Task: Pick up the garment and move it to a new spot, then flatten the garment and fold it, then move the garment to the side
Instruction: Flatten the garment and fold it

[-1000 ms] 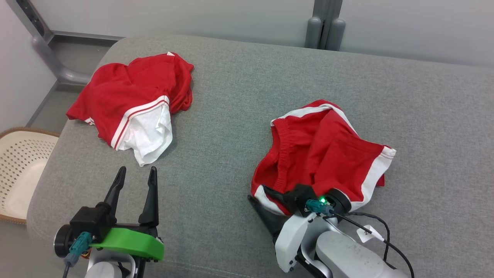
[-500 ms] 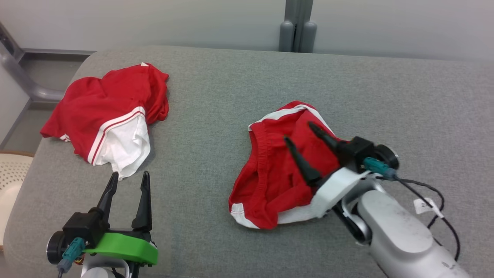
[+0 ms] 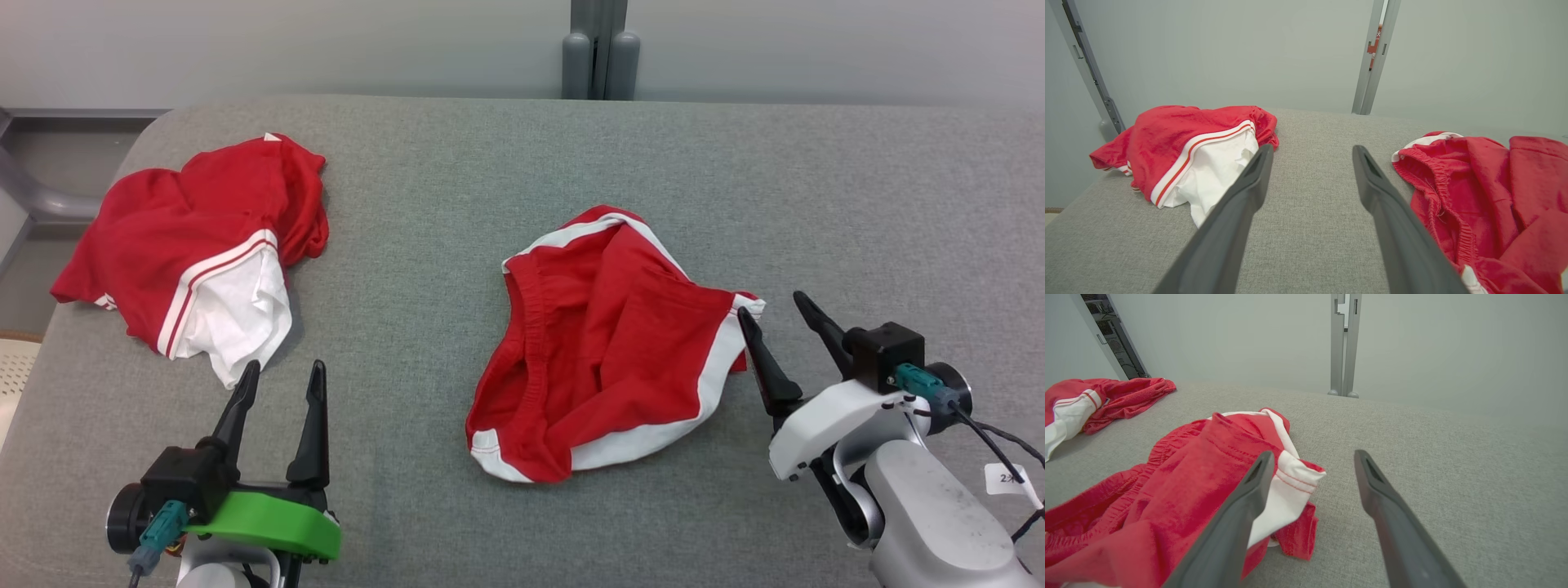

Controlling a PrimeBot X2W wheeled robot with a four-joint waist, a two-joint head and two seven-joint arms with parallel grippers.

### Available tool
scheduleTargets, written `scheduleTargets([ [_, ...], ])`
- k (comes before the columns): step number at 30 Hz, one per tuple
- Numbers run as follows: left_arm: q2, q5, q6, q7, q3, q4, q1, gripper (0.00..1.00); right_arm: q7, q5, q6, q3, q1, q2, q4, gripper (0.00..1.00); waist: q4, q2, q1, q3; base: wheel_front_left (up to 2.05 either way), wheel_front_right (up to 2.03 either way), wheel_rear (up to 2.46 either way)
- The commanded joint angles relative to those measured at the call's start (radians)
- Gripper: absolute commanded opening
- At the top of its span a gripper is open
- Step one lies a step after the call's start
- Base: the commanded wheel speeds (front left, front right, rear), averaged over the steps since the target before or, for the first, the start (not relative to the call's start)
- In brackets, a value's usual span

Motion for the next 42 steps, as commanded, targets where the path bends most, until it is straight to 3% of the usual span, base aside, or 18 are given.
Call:
scheduleTargets([
  [1,0.006,-0.008,-0.003,0.0,-0.001,0.001,-0.013,1.0,-0.003,0.006,0.0,0.005,-0.013,0.005,0.016,1.0,0.01,0.0,0.0,0.011,0.0,0.0,0.0],
  [6,0.008,-0.009,-0.003,0.0,-0.006,0.003,-0.025,1.0,-0.003,0.048,0.0,0.036,-0.054,0.022,0.102,1.0,0.027,0.0,0.0,0.03,0.0,0.0,0.0],
  [7,0.008,-0.008,-0.003,0.0,-0.007,0.004,-0.027,1.0,-0.003,0.063,0.0,0.044,-0.066,0.025,0.127,0.86,0.03,0.0,0.0,0.034,0.0,0.0,0.0],
  [9,0.009,-0.009,-0.003,0.0,-0.012,0.005,-0.034,1.0,-0.003,0.084,0.0,0.061,-0.091,0.026,0.159,0.0,0.037,0.0,0.0,0.04,0.0,0.0,0.0],
  [17,0.005,-0.009,-0.003,0.0,0.012,0.01,-0.014,1.0,-0.003,0.111,0.0,0.064,-0.099,0.011,0.123,0.0,0.017,0.0,0.0,0.028,0.0,0.0,0.0],
  [28,-0.013,-0.002,-0.003,0.0,0.018,0.009,0.013,1.0,-0.003,0.119,0.0,-0.1,0.131,0.003,-0.052,0.0,-0.071,0.0,0.0,-0.006,0.0,0.0,0.0],
  [35,-0.013,-0.001,-0.003,0.0,0.016,0.008,0.018,1.0,0.006,0.134,0.0,-0.197,0.275,0.071,-0.085,0.0,-0.083,0.0,0.0,-0.006,0.0,0.0,0.0],
  [36,-0.012,-0.002,-0.003,0.0,0.016,0.009,0.018,1.0,0.007,0.133,0.0,-0.205,0.285,0.08,-0.086,0.33,-0.083,0.0,0.0,-0.006,0.0,0.0,0.0],
  [37,-0.009,-0.003,-0.003,0.0,0.017,0.01,0.018,1.0,0.006,0.123,0.0,-0.213,0.291,0.087,-0.088,0.94,-0.084,0.0,0.0,-0.007,0.0,0.0,0.0],
  [38,-0.008,-0.003,-0.003,0.0,0.018,0.01,0.018,1.0,0.005,0.109,0.0,-0.22,0.295,0.091,-0.088,1.0,-0.085,0.0,0.0,-0.008,0.0,0.0,0.0],
  [42,0.001,-0.003,-0.003,0.0,0.023,0.011,0.025,1.0,-0.001,0.046,0.0,-0.257,0.29,0.107,-0.11,1.0,-0.091,0.0,0.0,-0.023,0.0,0.0,0.0],
])
